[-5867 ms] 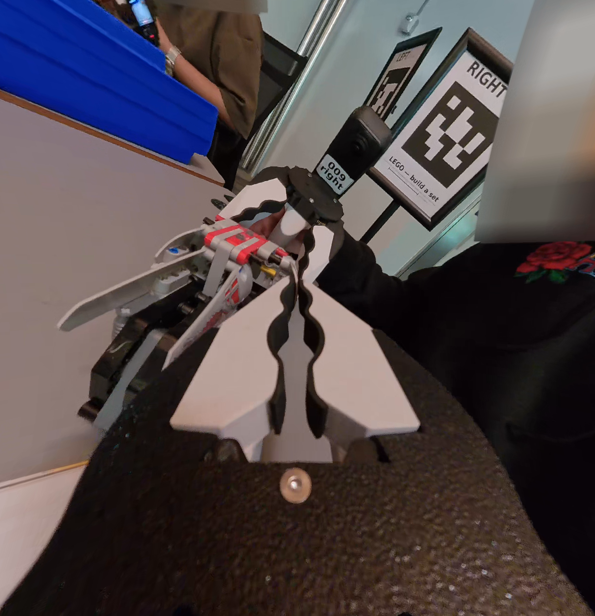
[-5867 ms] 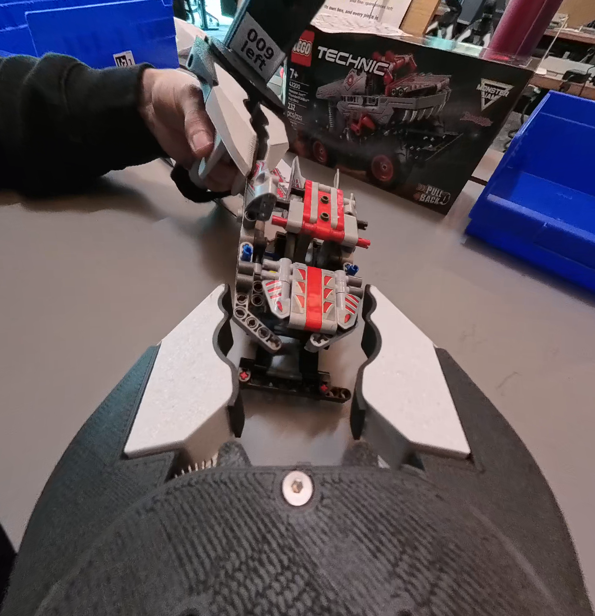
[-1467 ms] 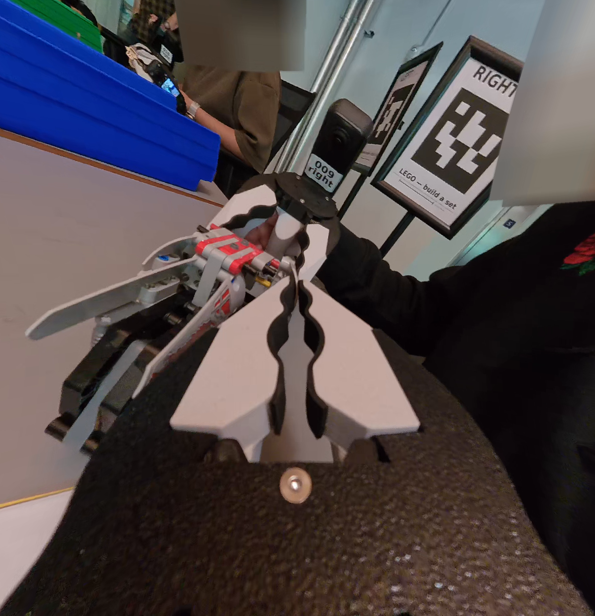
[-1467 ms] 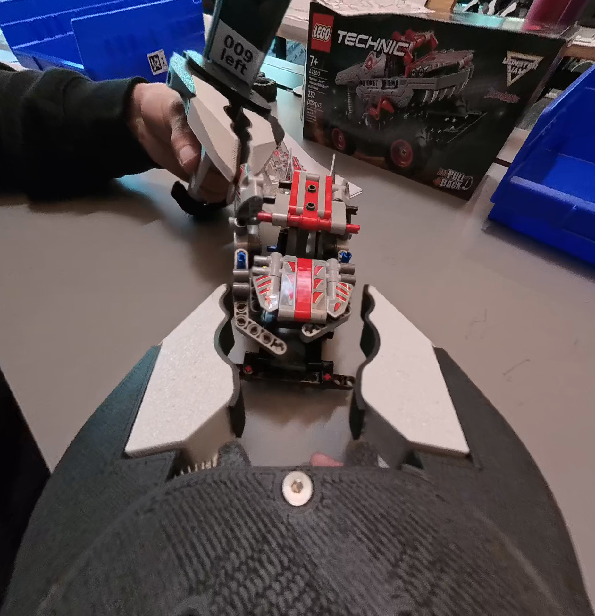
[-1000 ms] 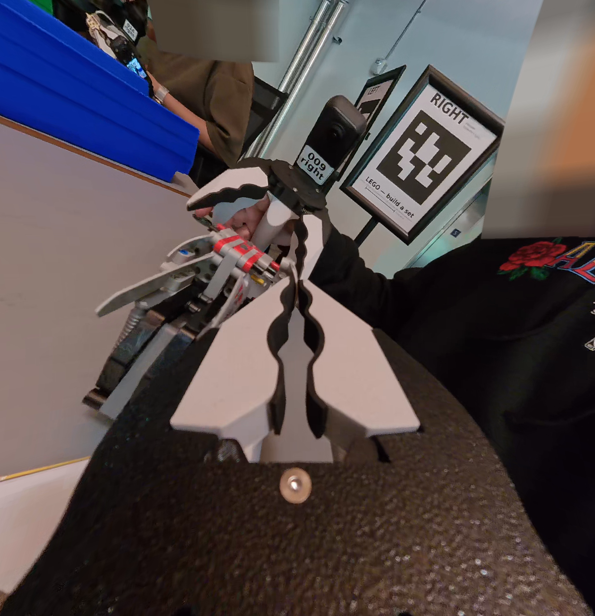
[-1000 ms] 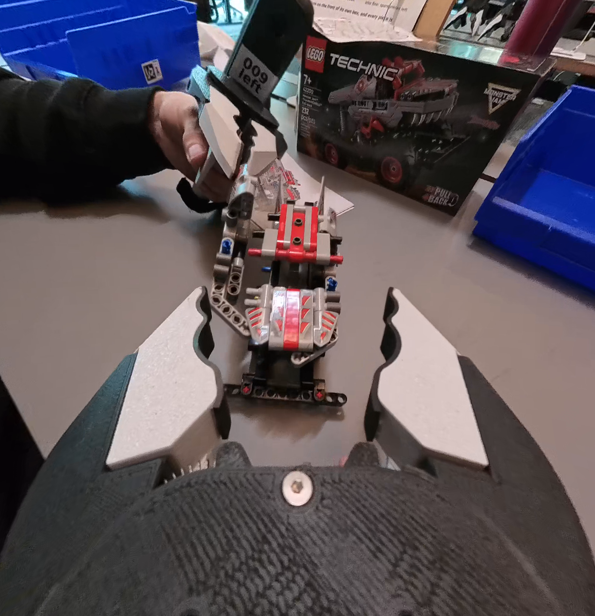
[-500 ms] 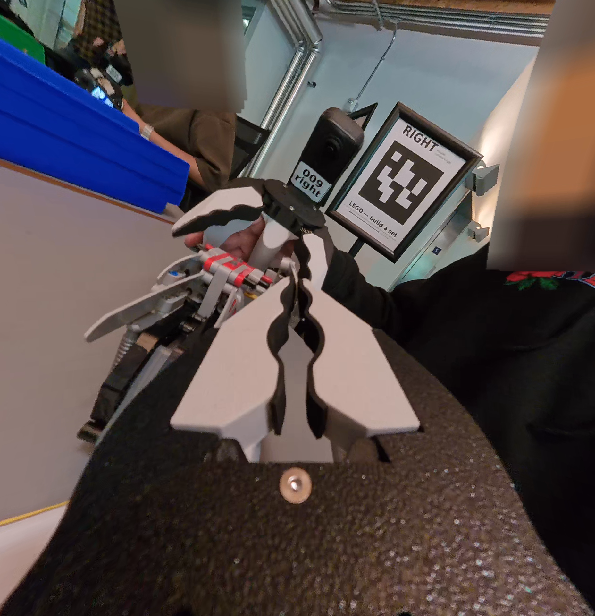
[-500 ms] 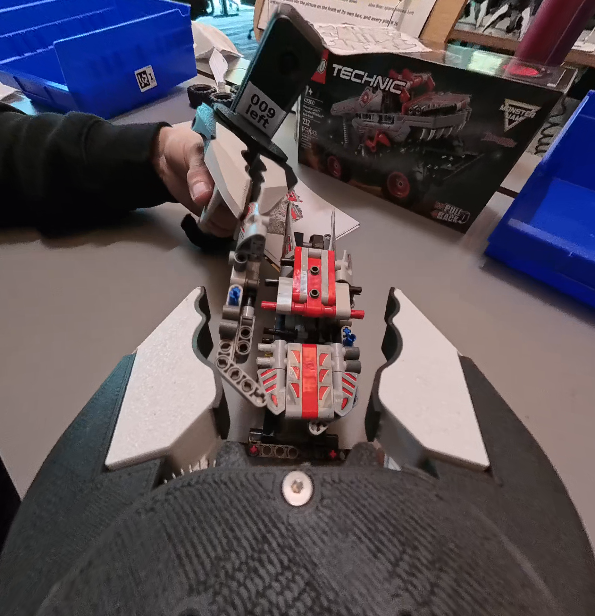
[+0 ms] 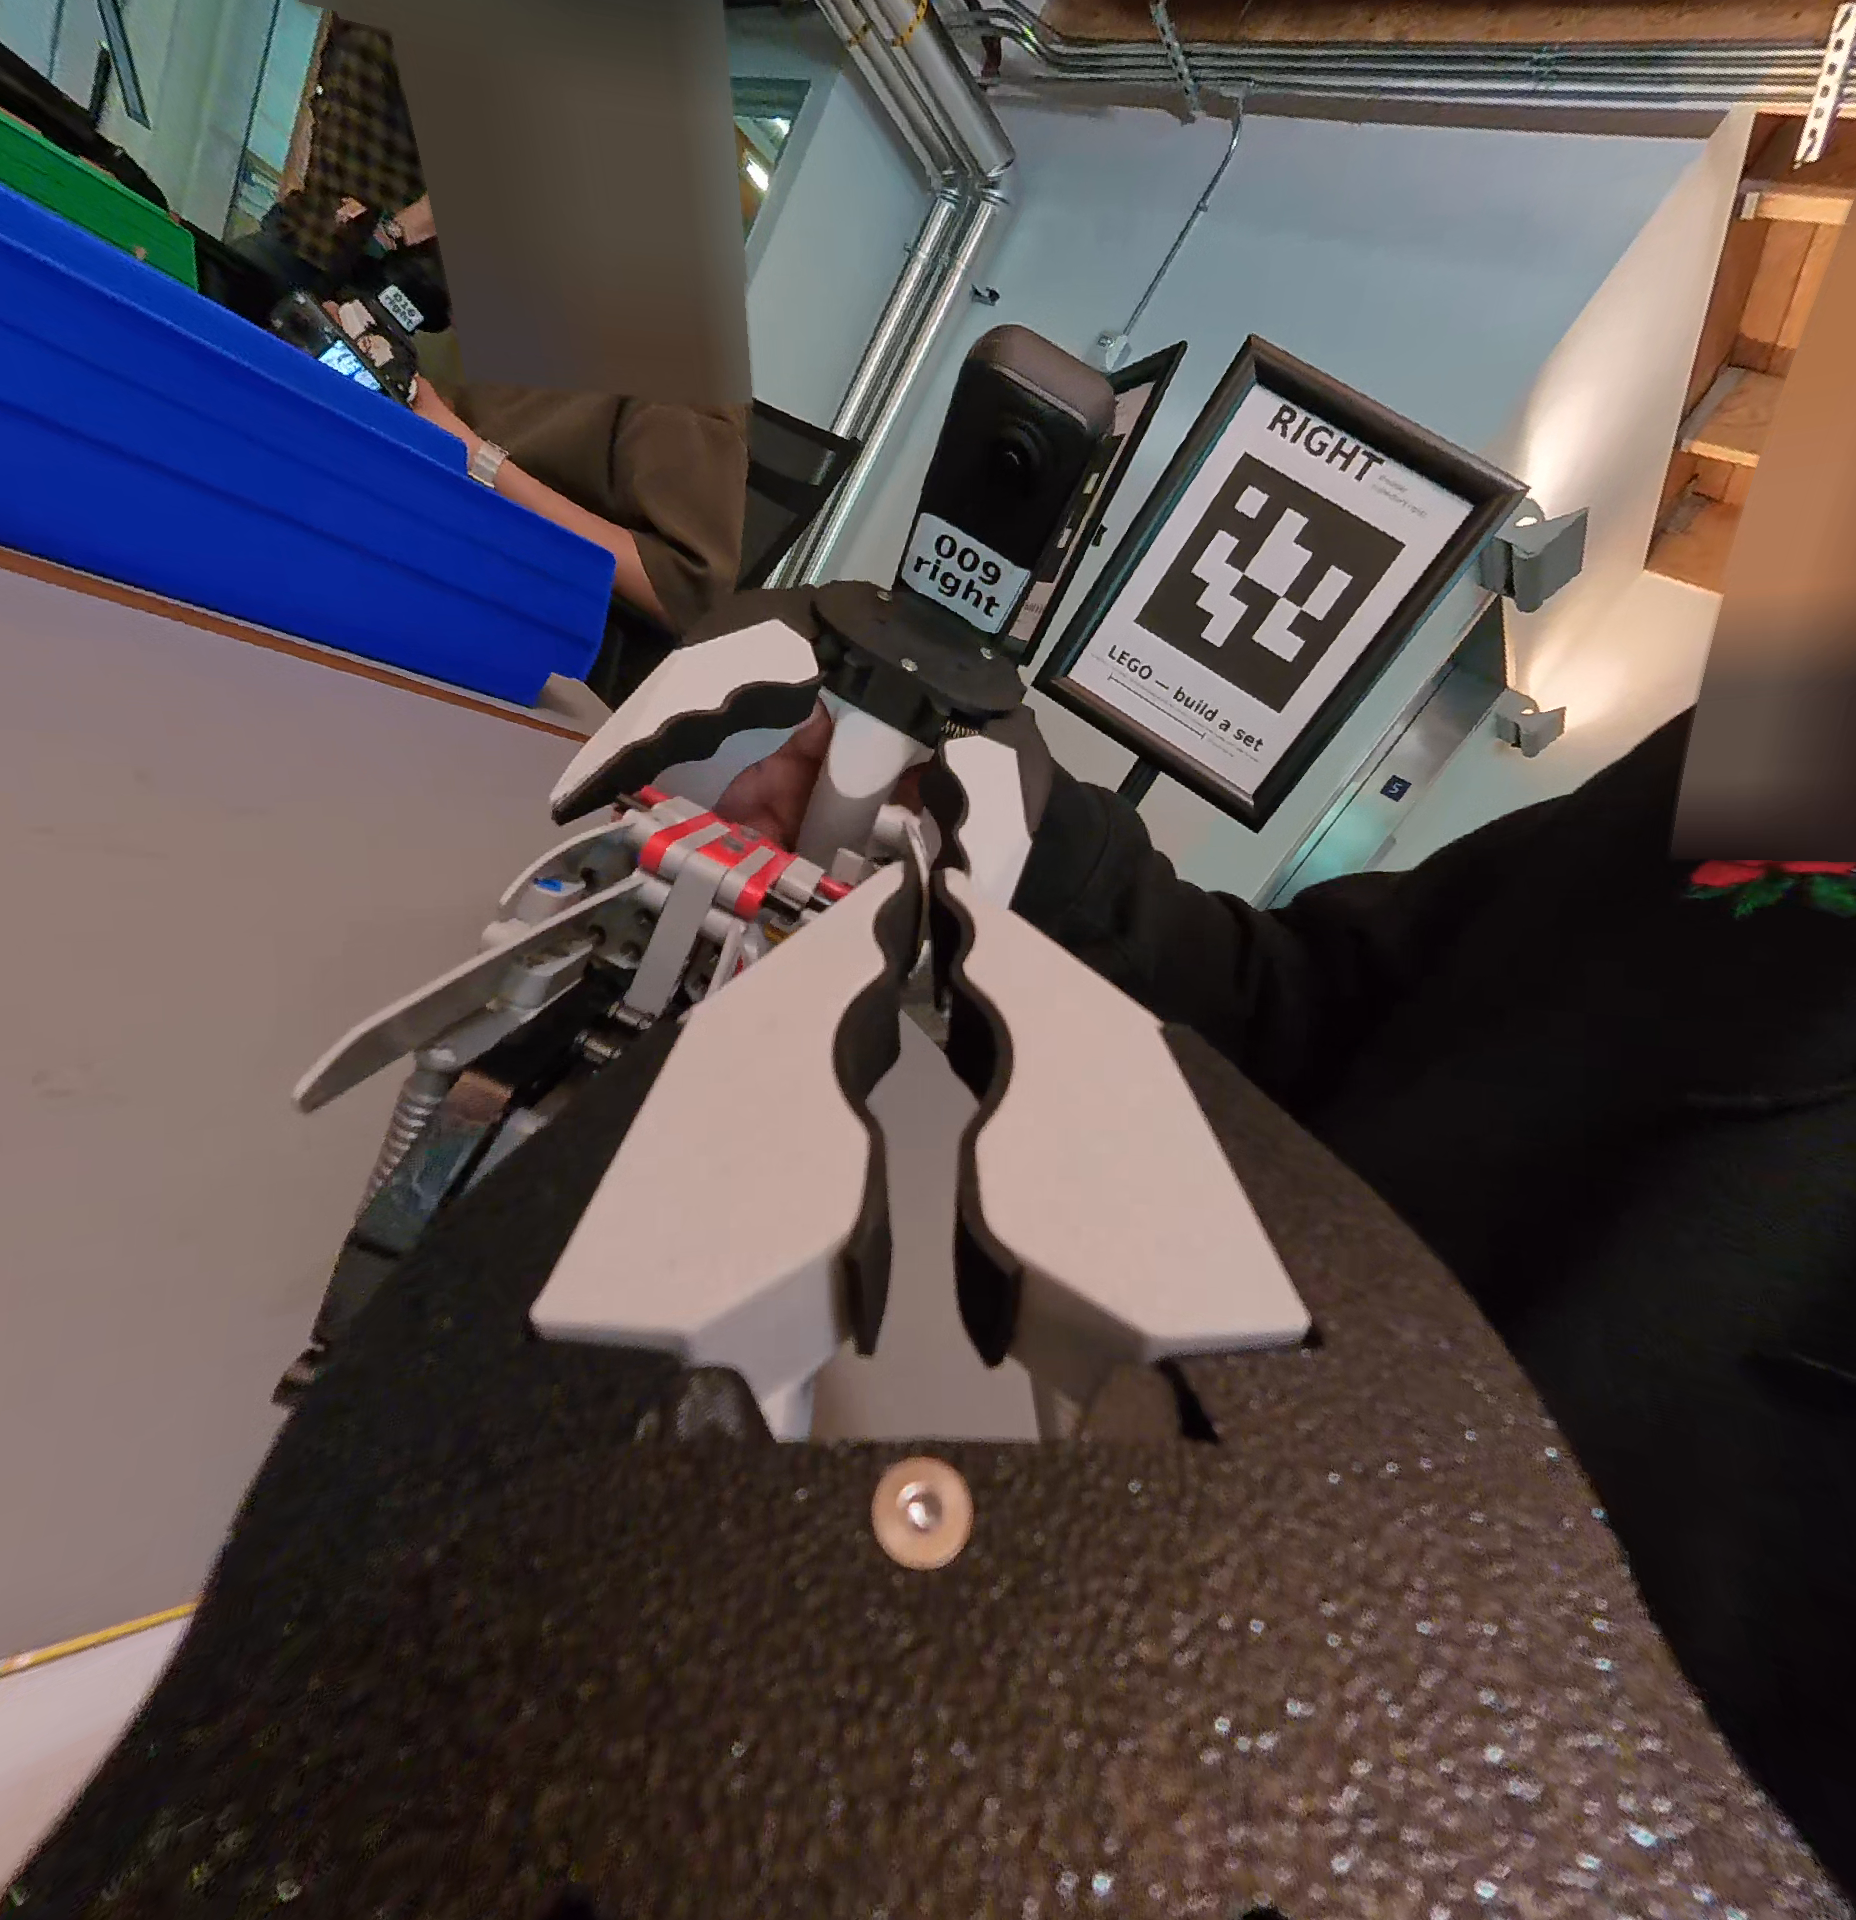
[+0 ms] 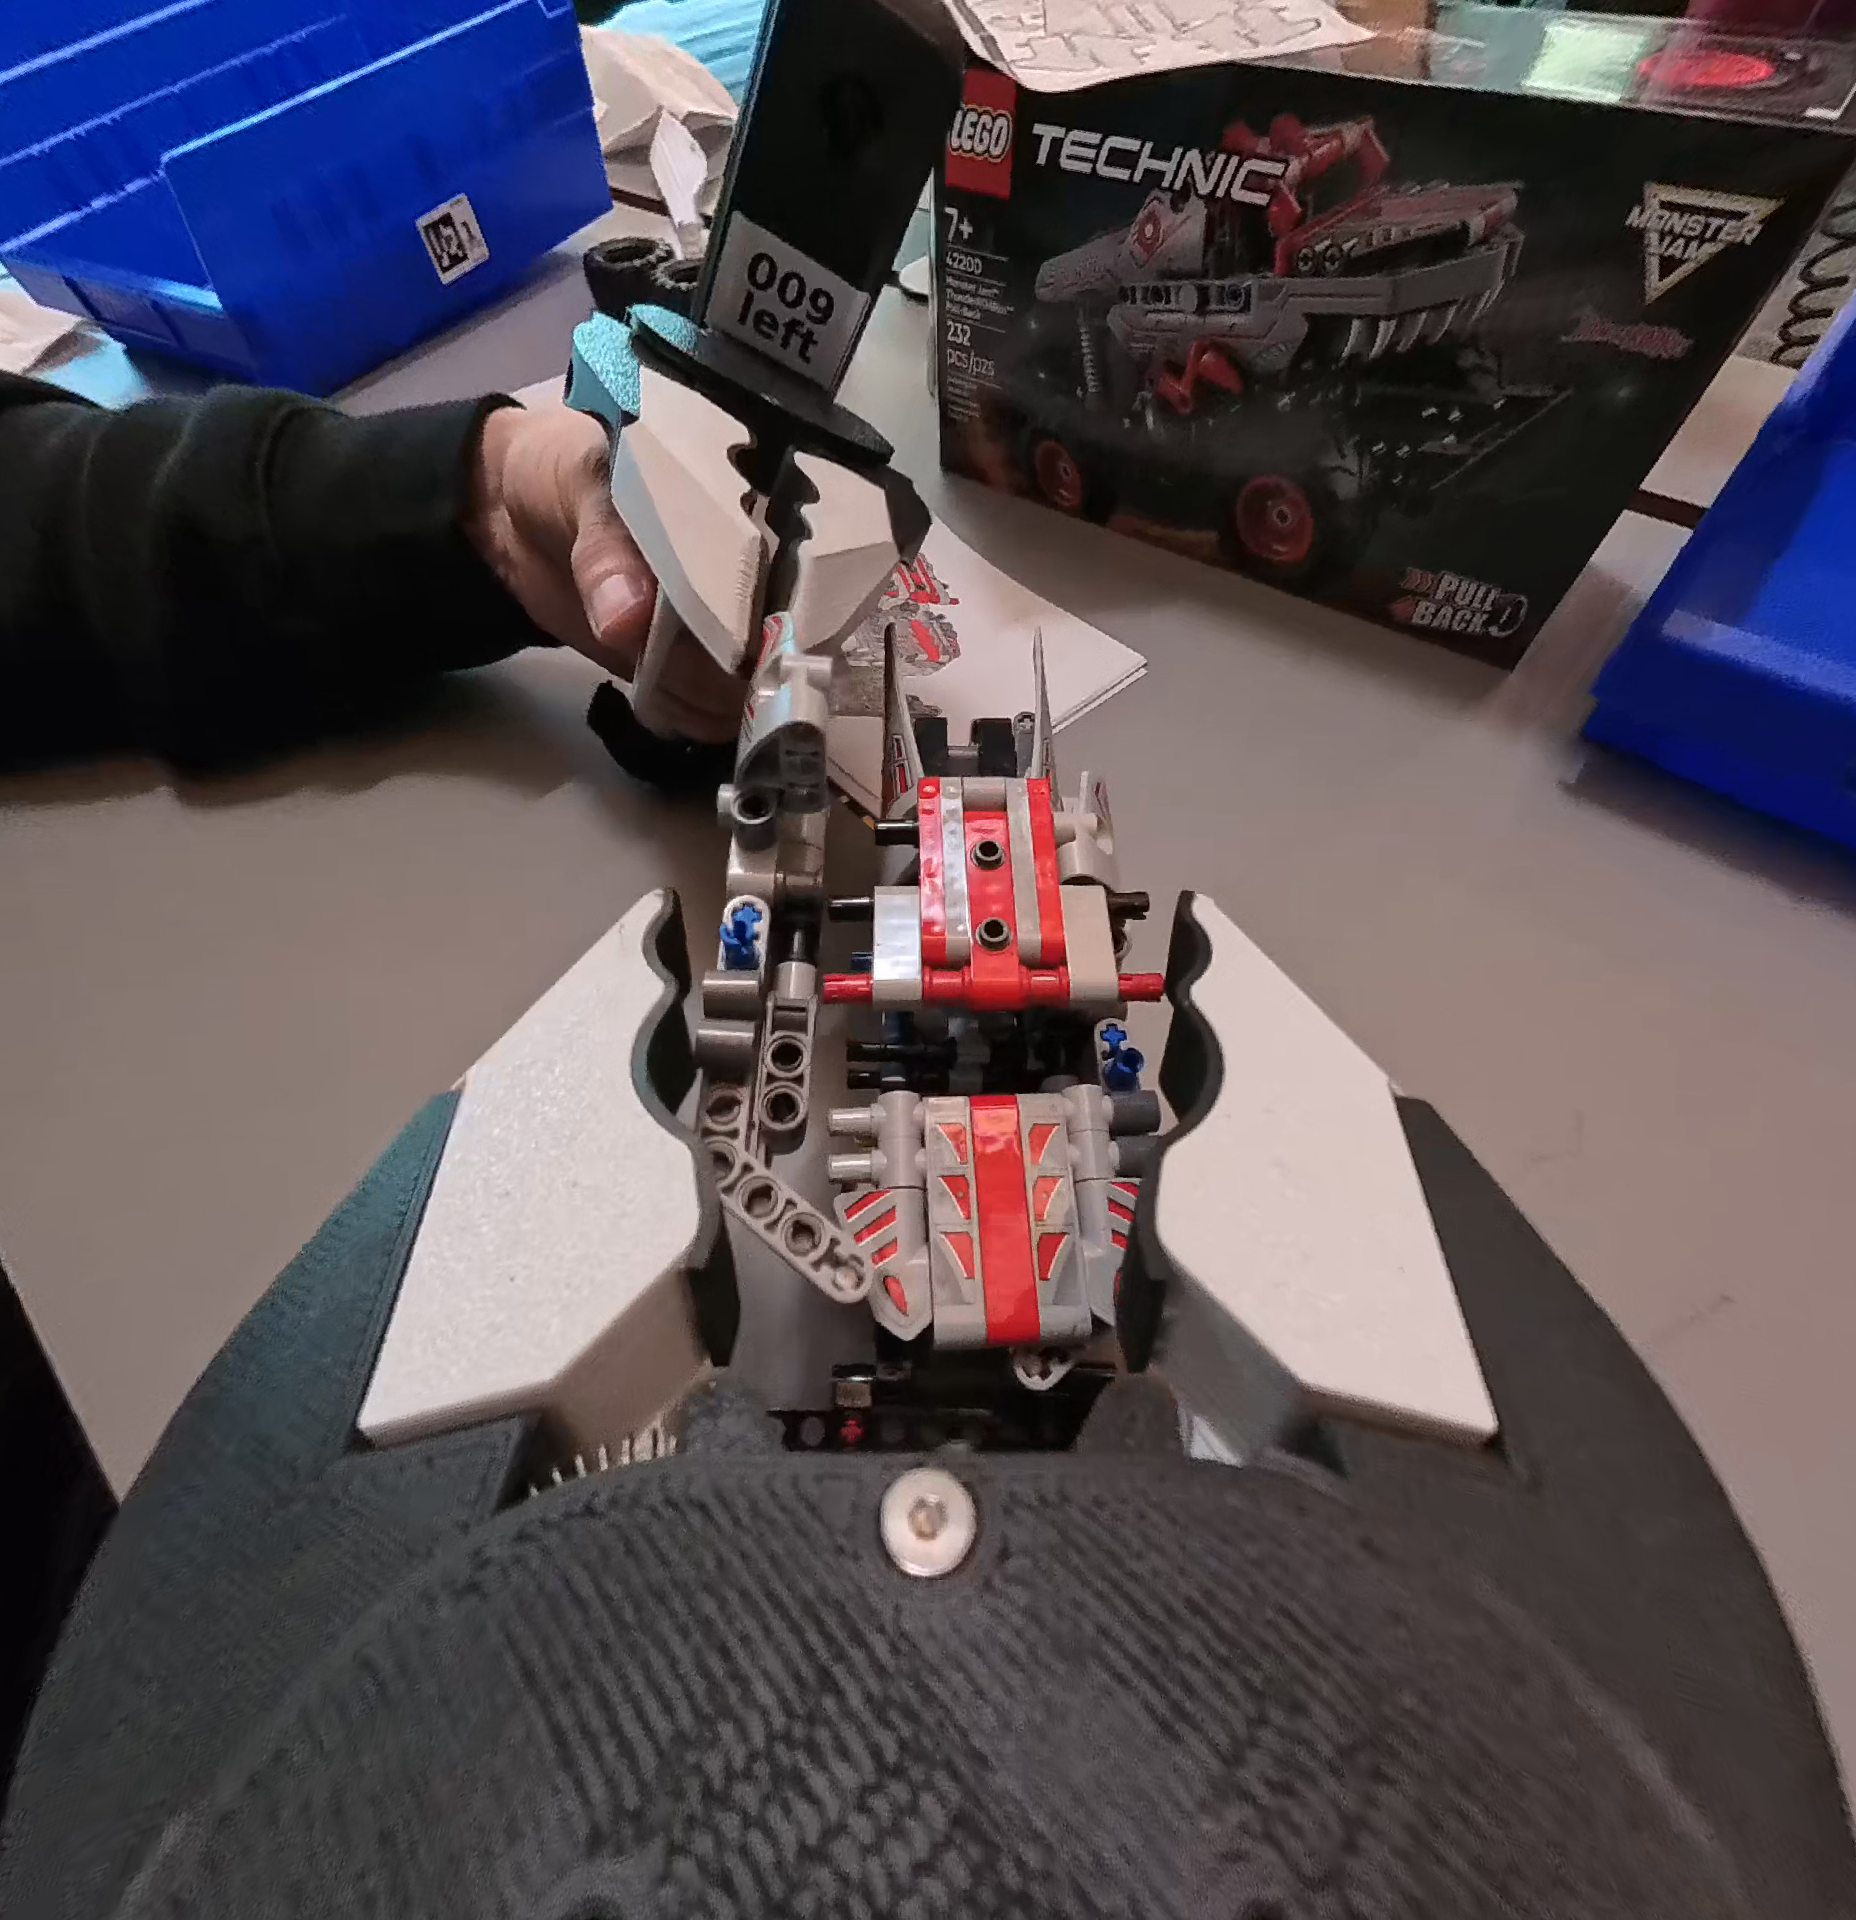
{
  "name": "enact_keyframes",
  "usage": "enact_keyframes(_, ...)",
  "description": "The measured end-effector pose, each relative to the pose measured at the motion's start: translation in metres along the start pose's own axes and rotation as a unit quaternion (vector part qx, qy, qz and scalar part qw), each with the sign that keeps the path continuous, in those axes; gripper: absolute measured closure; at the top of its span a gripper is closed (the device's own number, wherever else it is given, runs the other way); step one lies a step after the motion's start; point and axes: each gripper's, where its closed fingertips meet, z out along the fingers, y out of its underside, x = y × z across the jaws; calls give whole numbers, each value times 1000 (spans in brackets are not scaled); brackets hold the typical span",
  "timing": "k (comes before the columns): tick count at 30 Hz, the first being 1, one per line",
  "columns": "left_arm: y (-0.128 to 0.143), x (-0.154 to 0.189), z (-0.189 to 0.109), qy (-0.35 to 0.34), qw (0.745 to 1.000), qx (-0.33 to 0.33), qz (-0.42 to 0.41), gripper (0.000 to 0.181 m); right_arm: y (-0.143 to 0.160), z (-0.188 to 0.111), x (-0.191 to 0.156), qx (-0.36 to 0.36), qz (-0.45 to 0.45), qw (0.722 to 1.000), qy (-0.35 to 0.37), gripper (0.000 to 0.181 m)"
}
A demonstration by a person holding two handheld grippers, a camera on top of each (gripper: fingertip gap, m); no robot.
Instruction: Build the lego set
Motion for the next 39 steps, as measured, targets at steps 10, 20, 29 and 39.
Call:
enact_keyframes(10, 1, 0, 5, -10, 1000, 6, -1, 181, 18, -28, -3, 11, -3, 1000, 10, 80)
enact_keyframes(20, 10, 2, 4, -29, 999, -11, -11, 181, 32, -35, 2, 24, 31, 999, 2, 84)
enact_keyframes(29, 18, 0, 9, -46, 998, -29, -15, 181, 35, -30, 0, 35, 29, 999, -17, 91)
enact_keyframes(39, 17, -1, 9, -50, 998, -25, -14, 181, 33, -30, -1, 46, 13, 999, -12, 98)
